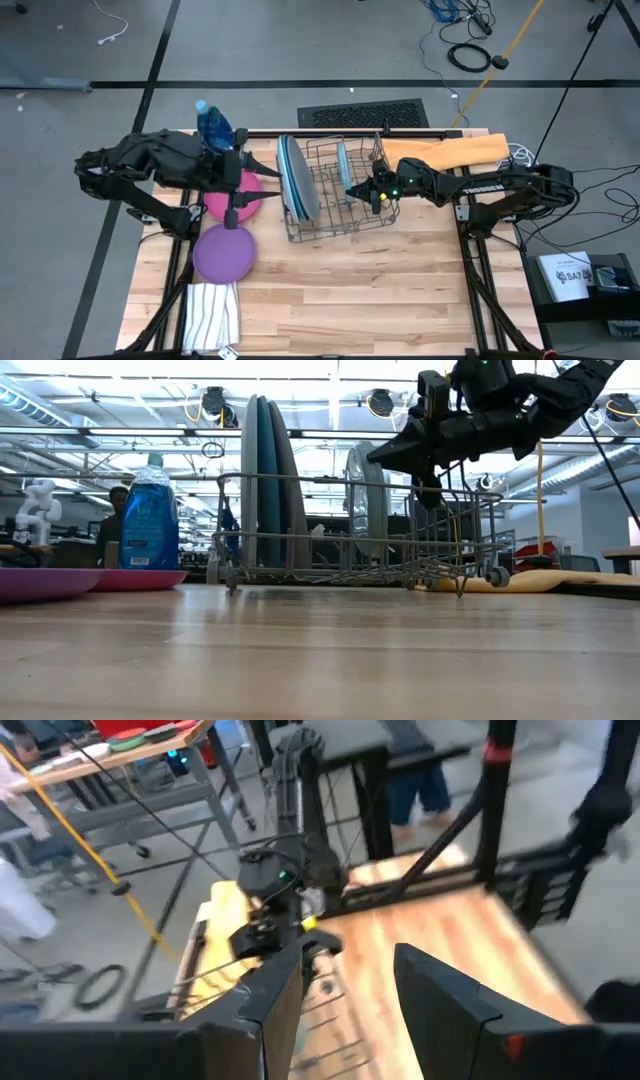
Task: Sort dishes
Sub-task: Put the light green plate into the dish rack
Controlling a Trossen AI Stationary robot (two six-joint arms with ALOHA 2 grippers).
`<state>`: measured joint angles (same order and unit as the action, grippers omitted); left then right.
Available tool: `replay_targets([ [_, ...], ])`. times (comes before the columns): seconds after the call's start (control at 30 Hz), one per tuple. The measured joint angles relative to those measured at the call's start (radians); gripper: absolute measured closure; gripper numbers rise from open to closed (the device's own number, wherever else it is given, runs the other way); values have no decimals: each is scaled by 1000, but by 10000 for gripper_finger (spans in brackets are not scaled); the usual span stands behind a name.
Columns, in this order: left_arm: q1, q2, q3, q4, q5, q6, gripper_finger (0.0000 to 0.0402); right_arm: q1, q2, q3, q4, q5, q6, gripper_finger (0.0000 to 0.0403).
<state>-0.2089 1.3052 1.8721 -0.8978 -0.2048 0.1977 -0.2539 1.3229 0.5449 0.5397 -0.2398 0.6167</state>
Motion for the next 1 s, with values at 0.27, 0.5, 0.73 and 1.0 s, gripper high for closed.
replay_targets([
  [0.27, 73, 111, 0, -131, -2, 300, 240, 0, -41, -2, -53, 0, -21, 394],
  [0.5, 189, 259, 28, -215, -14, 543, 240, 0, -45, -2, -59, 0, -30, 394],
  [0.73, 279, 412, 272, -342, 27, 701, 271, 0, -45, -2, -56, 0, -43, 394],
  [1.0, 402, 520, 372, -349, 163, 808, 384, 0, -45, -2, -55, -23, -82, 394],
])
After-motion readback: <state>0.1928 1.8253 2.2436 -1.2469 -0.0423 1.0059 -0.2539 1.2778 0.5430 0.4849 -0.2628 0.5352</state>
